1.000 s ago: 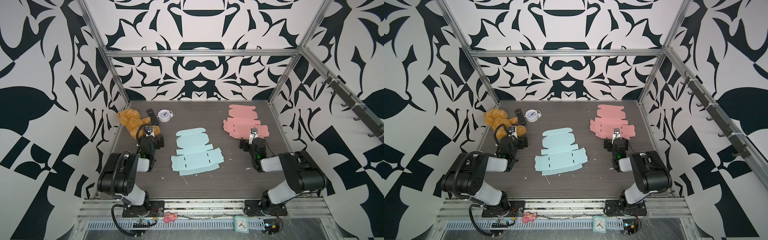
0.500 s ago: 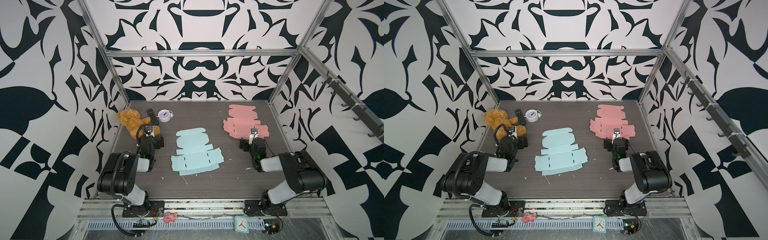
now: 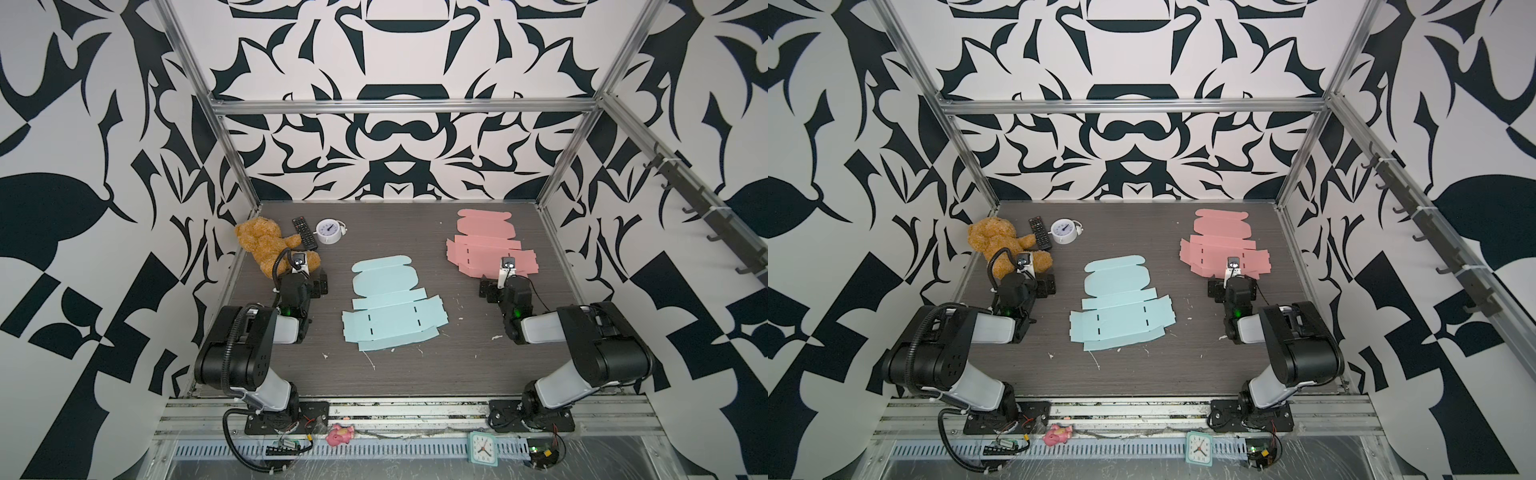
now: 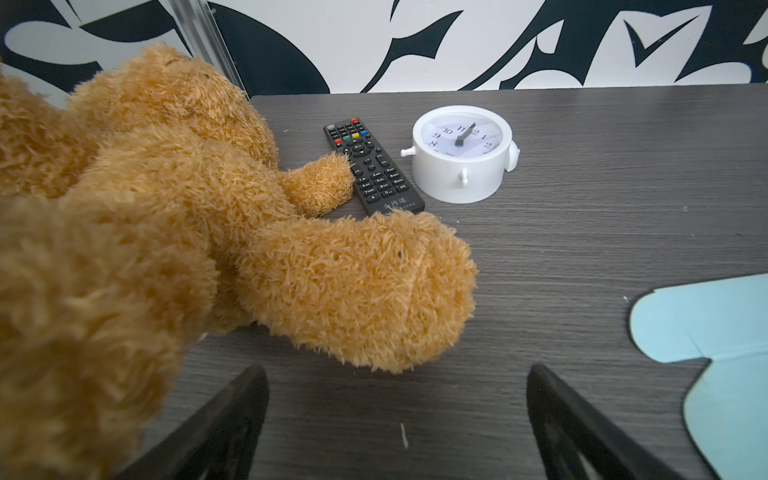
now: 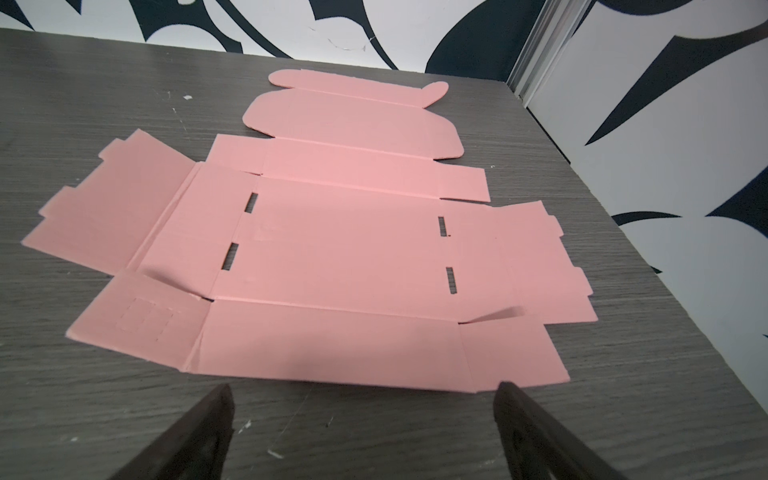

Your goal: Fold the paper box

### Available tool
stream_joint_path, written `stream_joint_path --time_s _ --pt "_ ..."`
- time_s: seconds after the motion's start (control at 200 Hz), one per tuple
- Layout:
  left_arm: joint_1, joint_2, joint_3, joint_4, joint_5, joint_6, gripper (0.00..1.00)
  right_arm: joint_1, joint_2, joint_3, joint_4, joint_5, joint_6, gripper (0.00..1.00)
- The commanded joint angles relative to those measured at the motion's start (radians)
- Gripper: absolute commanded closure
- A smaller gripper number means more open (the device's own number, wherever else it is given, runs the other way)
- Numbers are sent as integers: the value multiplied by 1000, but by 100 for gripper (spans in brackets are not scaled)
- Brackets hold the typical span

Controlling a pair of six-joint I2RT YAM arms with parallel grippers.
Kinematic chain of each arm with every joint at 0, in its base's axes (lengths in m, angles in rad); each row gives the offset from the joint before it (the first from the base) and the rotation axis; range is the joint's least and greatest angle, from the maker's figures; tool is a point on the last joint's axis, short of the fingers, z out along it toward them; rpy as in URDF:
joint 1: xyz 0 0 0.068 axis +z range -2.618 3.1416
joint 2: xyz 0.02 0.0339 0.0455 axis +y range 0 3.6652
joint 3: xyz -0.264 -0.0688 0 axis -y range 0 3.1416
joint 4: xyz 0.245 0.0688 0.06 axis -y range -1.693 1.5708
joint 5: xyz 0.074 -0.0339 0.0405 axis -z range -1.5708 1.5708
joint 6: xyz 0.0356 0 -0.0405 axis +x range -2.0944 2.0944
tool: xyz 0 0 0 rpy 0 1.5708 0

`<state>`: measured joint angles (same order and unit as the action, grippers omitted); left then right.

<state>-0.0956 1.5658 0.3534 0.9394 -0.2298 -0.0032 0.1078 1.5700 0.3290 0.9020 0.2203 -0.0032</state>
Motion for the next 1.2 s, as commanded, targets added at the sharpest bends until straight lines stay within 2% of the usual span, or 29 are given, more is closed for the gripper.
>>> stream_joint_path --time_s 0.0,0.65,0.72,0.745,0.915,1.09,1.195 --pt "6 3 1 25 6 -3 1 -3 -13 25 18 -7 -1 0" --pt "6 2 3 22 13 2 1 -3 -14 23 21 -4 -3 0" --pt "6 0 -4 29 14 2 1 -3 -15 20 23 -16 -13 1" --pt "6 -1 -8 40 14 2 1 -3 -17 18 25 -58 -16 1" --pt "6 -18 -45 99 2 -4 1 -3 -50 -41 115 -72 -24 0" --pt "6 -59 -37 46 33 6 1 -3 -163 -16 -40 -85 -29 0" --pt "6 -153 -28 -58 40 8 1 -3 -248 -13 -108 -79 -14 0"
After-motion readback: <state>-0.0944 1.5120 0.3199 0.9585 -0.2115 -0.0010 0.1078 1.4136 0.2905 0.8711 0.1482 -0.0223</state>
